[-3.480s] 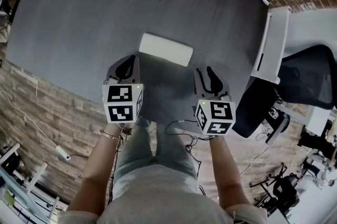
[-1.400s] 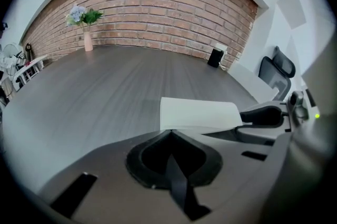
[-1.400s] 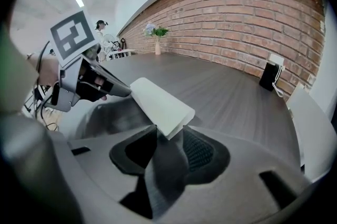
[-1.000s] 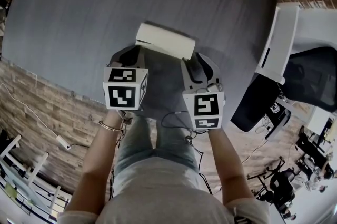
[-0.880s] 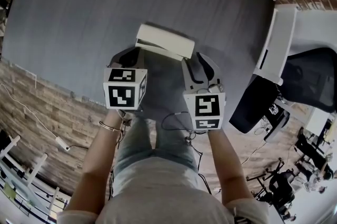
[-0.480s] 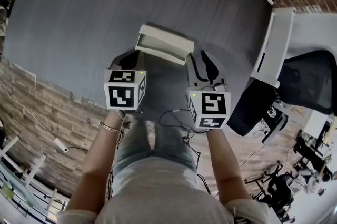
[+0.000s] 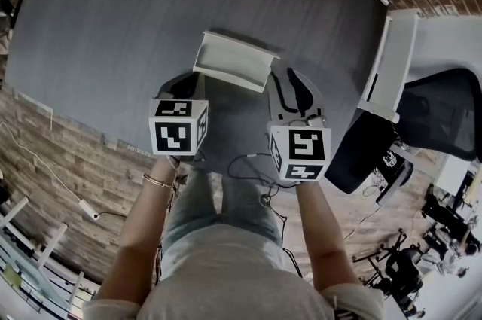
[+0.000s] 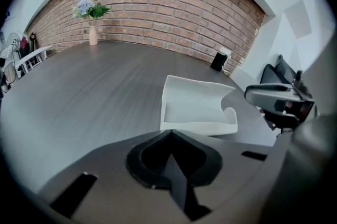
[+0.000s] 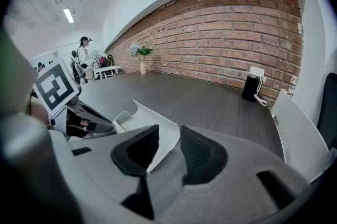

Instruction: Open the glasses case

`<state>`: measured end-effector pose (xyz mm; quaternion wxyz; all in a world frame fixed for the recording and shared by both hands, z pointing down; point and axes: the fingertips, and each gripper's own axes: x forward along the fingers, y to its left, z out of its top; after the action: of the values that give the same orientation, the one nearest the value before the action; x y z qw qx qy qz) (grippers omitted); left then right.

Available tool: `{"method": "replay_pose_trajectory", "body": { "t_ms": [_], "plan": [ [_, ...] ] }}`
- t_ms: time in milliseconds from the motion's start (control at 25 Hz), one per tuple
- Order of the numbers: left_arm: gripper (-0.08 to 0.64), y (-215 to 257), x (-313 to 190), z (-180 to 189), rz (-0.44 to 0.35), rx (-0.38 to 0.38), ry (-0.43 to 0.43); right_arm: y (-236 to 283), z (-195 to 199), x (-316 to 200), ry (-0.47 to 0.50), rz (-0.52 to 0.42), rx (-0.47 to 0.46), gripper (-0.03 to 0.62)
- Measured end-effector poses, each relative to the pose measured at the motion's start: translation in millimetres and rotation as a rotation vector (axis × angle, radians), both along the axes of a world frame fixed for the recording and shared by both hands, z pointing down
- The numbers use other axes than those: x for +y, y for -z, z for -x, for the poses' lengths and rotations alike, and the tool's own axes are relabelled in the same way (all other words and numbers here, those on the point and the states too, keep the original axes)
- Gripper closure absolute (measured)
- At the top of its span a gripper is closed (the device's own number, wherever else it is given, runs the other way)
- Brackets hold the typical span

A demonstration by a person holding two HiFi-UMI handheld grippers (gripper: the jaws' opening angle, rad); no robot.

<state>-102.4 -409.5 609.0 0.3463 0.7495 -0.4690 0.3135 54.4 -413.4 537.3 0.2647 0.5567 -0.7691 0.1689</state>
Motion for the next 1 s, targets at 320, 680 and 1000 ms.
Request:
{"method": "replay_pose_trajectory", "body": {
  "t_ms": [320, 680, 1000],
  "plan": [
    [0.561, 20.4, 3.8, -4.5, -0.027, 0.054, 0.011, 10.0, -4.3, 9.6, -0.029, -0.011, 0.001, 0.480],
    [0.561, 84.0, 12.2, 9.0, -0.170, 0.110, 0.033, 54.6, -11.8, 28.5, -0.113, -0.070, -0.019, 0.550],
    [0.561, 170.0, 7.4, 38.9, -0.390, 0.118, 0.072, 122.7, -31.3, 50.1, -0.249, -0.181, -0.058, 0.589]
  ]
}}
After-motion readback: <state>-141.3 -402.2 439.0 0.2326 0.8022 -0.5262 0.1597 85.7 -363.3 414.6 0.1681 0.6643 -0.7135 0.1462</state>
